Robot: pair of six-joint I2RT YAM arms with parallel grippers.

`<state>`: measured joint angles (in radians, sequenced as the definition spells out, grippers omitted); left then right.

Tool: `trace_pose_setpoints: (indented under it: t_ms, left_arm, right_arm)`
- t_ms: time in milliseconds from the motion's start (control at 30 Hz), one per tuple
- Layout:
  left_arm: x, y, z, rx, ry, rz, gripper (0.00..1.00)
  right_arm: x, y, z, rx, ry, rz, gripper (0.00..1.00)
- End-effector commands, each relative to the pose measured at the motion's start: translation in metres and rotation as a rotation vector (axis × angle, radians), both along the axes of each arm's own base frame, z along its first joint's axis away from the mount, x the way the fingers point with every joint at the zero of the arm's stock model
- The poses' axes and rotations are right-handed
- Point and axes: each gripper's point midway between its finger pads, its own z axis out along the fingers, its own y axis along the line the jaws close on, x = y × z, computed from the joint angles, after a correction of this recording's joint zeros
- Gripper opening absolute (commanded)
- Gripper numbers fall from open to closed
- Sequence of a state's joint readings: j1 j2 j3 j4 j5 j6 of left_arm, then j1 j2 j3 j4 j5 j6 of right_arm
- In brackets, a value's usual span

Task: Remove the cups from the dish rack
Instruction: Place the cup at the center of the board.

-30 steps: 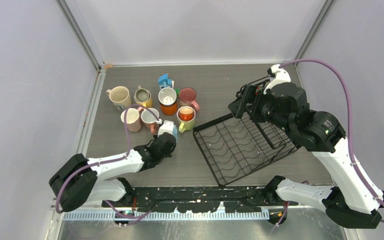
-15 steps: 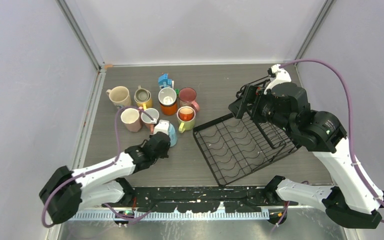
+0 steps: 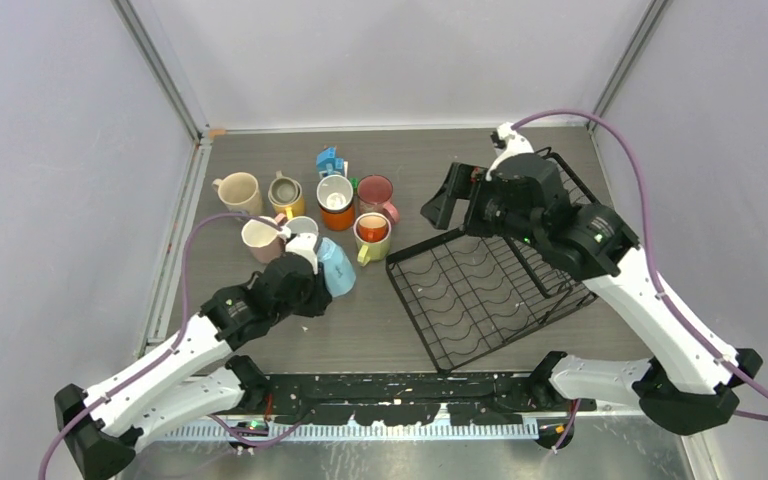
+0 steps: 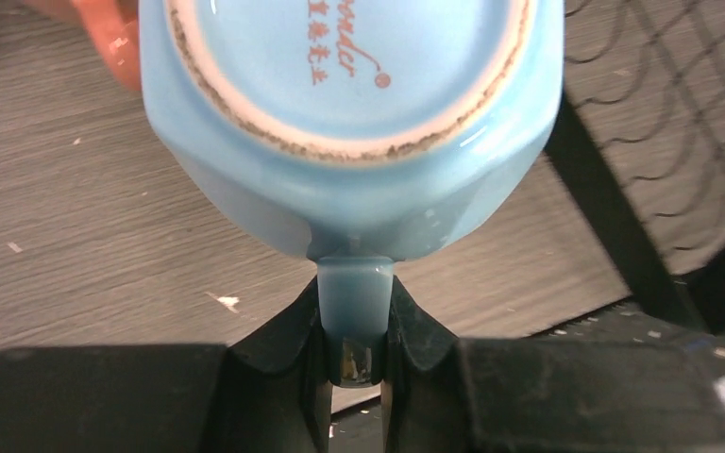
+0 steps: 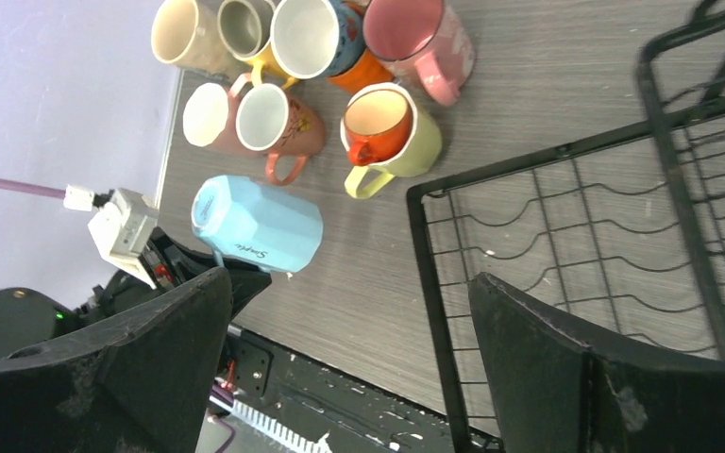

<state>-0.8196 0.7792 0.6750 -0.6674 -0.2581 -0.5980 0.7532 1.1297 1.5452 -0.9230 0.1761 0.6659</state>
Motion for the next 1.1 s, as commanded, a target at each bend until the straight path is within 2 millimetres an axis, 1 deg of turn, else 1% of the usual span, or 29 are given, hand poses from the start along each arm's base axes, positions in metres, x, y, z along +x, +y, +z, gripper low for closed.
trace_pose_setpoints:
  t_ms: [0,133,267,300,400,467,600,700,800,967,1067]
  left_arm:
    - [0.005,-0.035,0.068,-0.232,-0.036,-0.074,0.0]
    - [0.007,-0.051,0.111,-0.386,-0.032,-0.133,0.0]
    - [0.012,-0.058,0.155,-0.578,-0.035,-0.155,0.0]
    - [0.016,-0.057,0.166,-0.633,-0.042,-0.146,0.0]
    - [0.018,-0.059,0.197,-0.795,-0.047,-0.162,0.0]
    - [0.023,-0.059,0.219,-0.901,-0.085,-0.171,0.0]
    - [0.027,-0.06,0.249,-1.096,-0.093,-0.166,0.0]
    - [0.029,-0.062,0.262,-1.192,-0.091,-0.177,0.0]
    - [0.028,-0.063,0.266,-1.234,-0.081,-0.184,0.0]
    - [0.024,-0.064,0.267,-1.293,-0.049,-0.197,0.0]
    - [0.024,-0.065,0.263,-1.314,-0.023,-0.193,0.0]
  right_arm:
    - [0.005,0.031,0.016,0.092,-0.041,0.031,1.0]
    - [0.009,0.048,0.014,0.108,-0.039,0.041,1.0]
    - [0.015,0.061,0.012,0.145,-0.035,0.037,1.0]
    - [0.017,0.064,0.012,0.16,-0.035,0.035,1.0]
    - [0.02,0.074,0.012,0.205,-0.034,0.035,1.0]
    - [0.021,0.081,0.013,0.231,-0.033,0.038,1.0]
    - [0.02,0.097,0.012,0.275,-0.025,0.051,0.99]
    - [0.019,0.109,0.012,0.319,-0.02,0.061,0.96]
    - [0.019,0.117,0.014,0.363,-0.024,0.066,0.92]
    - [0.025,0.13,0.021,0.426,-0.038,0.069,0.87]
    - [0.027,0.137,0.026,0.463,-0.042,0.077,0.84]
